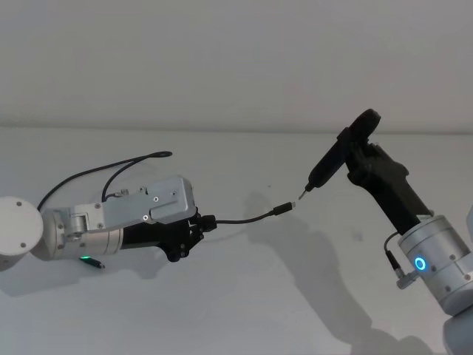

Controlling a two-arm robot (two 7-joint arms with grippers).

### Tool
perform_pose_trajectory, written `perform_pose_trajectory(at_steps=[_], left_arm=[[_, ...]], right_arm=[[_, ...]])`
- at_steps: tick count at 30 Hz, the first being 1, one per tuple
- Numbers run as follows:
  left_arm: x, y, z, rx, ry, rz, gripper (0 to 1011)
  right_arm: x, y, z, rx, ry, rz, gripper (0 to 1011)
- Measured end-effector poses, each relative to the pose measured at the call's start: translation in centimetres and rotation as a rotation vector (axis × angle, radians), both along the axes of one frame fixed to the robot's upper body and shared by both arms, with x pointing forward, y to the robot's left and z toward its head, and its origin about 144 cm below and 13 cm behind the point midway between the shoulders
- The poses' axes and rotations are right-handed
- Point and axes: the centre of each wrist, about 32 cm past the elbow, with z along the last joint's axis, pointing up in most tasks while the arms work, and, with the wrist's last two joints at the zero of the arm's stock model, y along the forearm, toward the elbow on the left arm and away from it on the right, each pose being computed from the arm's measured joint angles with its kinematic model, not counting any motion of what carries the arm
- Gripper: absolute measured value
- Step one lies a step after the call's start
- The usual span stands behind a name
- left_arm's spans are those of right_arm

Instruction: Pick up the data cable with the one hand.

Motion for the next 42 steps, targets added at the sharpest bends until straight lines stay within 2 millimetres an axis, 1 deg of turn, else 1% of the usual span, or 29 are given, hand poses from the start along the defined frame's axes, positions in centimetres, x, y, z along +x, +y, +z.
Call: perform_pose_trajectory(at_steps=[22, 42], left_arm=[[0.0, 0.0, 0.1, 0.000, -0.004, -0.001, 44], [0.0, 0.0, 0.1, 0.000, -0.004, -0.001, 44]], right_arm=[[0.8, 0.4, -1.7, 0.033, 0.030, 0.007, 275], [1.5, 0.2, -2.3, 0.008, 0.038, 0.006, 275]])
